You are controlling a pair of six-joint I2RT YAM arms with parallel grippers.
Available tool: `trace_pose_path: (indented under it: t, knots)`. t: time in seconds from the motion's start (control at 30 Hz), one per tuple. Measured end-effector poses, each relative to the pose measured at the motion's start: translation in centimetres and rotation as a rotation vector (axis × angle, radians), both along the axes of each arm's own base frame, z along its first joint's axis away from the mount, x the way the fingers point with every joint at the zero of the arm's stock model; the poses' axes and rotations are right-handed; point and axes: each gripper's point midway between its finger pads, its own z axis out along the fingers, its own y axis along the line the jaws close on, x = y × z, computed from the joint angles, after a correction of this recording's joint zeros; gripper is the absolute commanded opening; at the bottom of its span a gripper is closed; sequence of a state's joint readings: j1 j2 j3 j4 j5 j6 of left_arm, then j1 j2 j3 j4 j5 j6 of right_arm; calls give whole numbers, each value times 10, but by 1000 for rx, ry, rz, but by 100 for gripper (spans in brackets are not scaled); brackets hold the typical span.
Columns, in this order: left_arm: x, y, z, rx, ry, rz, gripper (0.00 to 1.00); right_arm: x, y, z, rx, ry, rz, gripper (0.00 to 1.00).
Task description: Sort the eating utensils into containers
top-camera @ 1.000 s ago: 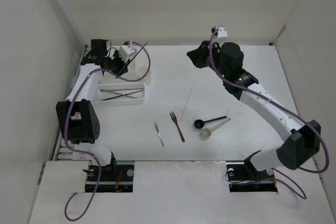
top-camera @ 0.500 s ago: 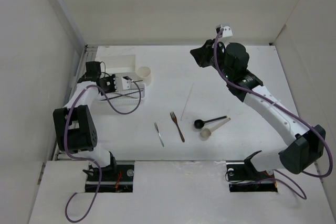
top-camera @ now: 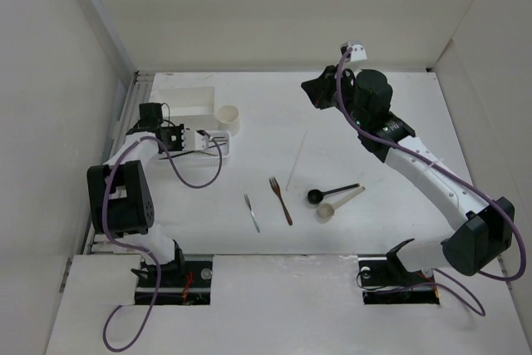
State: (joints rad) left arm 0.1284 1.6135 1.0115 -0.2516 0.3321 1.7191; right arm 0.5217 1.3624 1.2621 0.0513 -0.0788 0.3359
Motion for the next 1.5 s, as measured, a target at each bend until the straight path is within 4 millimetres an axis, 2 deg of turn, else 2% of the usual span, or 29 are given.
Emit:
trace_pose_path:
  t: [0.07, 0.23, 0.33, 0.4, 0.47, 0.53, 0.57, 0.6, 0.63, 0.7, 0.77, 0.83, 0.9, 0.97, 1.0, 1.07, 1.13, 1.17, 1.27, 1.3, 1.33, 1.4, 1.5]
  knots:
    - [-2, 1, -5, 0, 12, 5, 10, 0, 0, 0, 0, 0, -1, 13]
    - [-1, 0, -7, -7, 9, 18, 28, 0, -1, 0, -1, 0, -4, 14]
    - [1, 0, -6, -27, 3, 49, 30, 0, 0, 0, -1, 1, -4, 14]
    - [2, 0, -7, -43, 4, 71, 44, 0, -1, 0, -1, 1, -4, 14]
    - [4, -1, -7, -63, 9, 98, 51, 0, -1, 0, -1, 1, -4, 14]
    - [6, -1, -7, -79, 11, 119, 56, 0, -1, -1, -2, 2, -4, 20]
    - [7, -1, -6, -87, 11, 131, 56, 0, -1, -1, -3, 4, -4, 25]
    - [8, -1, -4, -97, 11, 147, 56, 0, -1, -3, -7, 9, -5, 34]
    - [11, -1, 0, -109, 5, 166, 56, -1, -2, -5, -13, 19, -6, 54]
    - [19, 0, 10, -133, -17, 203, 56, -2, -6, -15, -40, 60, -17, 68]
    - [28, 3, 25, -169, -45, 265, 57, -5, -12, -29, -91, 126, -22, 90]
    - [39, 5, 44, -208, -81, 343, 60, -8, -20, -45, -160, 179, -24, 100]
    - [50, 10, 66, -255, -128, 454, 65, -14, -30, -73, -260, 260, -18, 100]
    - [61, 14, 91, -303, -189, 566, 75, -24, -39, -108, -379, 350, 8, 100]
    - [67, 15, 104, -342, -223, 628, 81, -31, -44, -129, -451, 404, 30, 100]
    - [76, 17, 129, -428, -292, 746, 100, -45, -55, -167, -606, 496, 85, 100]
    - [80, 19, 152, -535, -352, 868, 100, -57, -64, -195, -737, 549, 131, 100]
    - [80, 20, 160, -581, -369, 914, 100, -61, -66, -204, -787, 557, 156, 100]
    - [69, 20, 178, -704, -386, 1029, 100, -60, -61, -213, -839, 557, 178, 85]
    - [63, 19, 182, -738, -380, 1064, 100, -55, -56, -213, -827, 573, 155, 78]
    - [58, 18, 185, -765, -376, 1092, 100, -47, -51, -212, -806, 587, 131, 65]
    - [44, 18, 192, -820, -381, 1150, 100, -25, -33, -214, -717, 624, 63, 64]
    - [17, 19, 193, -859, -393, 1223, 100, -4, -11, -235, -602, 699, -22, 62]
